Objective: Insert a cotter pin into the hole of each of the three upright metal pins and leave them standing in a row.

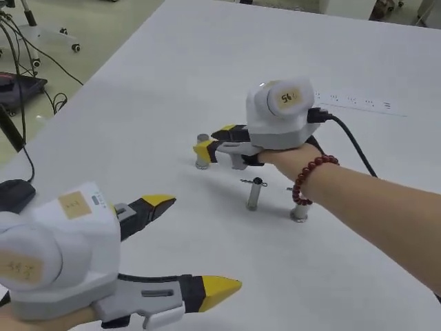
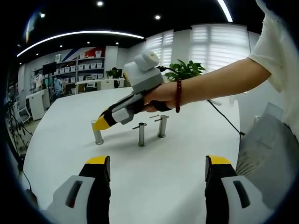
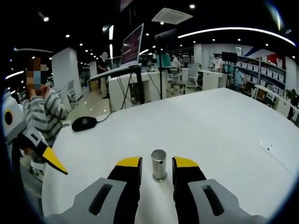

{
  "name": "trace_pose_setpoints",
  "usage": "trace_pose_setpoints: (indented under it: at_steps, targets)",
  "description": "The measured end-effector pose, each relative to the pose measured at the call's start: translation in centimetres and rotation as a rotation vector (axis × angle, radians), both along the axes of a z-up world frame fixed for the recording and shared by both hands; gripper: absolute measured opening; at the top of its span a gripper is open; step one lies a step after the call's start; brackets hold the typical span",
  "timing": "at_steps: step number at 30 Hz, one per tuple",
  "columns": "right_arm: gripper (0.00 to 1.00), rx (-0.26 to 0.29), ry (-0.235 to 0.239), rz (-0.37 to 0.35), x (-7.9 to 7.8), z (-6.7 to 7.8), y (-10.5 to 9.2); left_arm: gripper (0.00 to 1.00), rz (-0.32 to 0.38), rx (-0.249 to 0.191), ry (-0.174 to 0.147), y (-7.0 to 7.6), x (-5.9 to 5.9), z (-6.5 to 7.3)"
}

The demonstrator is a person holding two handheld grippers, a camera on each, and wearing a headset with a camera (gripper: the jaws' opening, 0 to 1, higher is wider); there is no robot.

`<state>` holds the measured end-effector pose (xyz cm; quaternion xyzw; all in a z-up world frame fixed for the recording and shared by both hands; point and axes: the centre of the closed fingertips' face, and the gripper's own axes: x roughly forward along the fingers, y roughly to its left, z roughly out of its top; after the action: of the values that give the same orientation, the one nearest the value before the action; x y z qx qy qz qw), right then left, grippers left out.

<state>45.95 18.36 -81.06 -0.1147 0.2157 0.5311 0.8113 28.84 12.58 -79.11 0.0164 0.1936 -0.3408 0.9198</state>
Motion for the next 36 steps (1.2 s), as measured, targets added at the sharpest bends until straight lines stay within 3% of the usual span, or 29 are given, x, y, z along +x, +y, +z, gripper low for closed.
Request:
trace_pose_setpoints:
  at_steps: [3,11,25,30,36]
  targets:
    - [0.26,-0.020,0.004,-0.012,0.3,-0.6,-0.1,0.82,-0.002,0.005,0.001,-0.1,0.0,-0.1]
    - [0.17,-0.010,0.029,-0.020,0.2,-0.8,-0.1,0.80,-0.007,0.015,0.008,-0.4,0.0,-0.6]
    - [0.15,0.000,0.023,-0.023,-0.4,-1.0,0.5,0.80,0.009,0.021,0.017,0.0,-0.3,-0.9]
    - [0.13,-0.018,-0.010,-0.011,-0.7,-0.8,0.5,0.79,0.013,0.028,0.015,0.3,-0.5,-0.8]
    - [0.13,-0.032,-0.007,0.019,-1.4,-0.8,0.6,0.79,0.014,0.032,0.013,0.5,-0.5,-0.7]
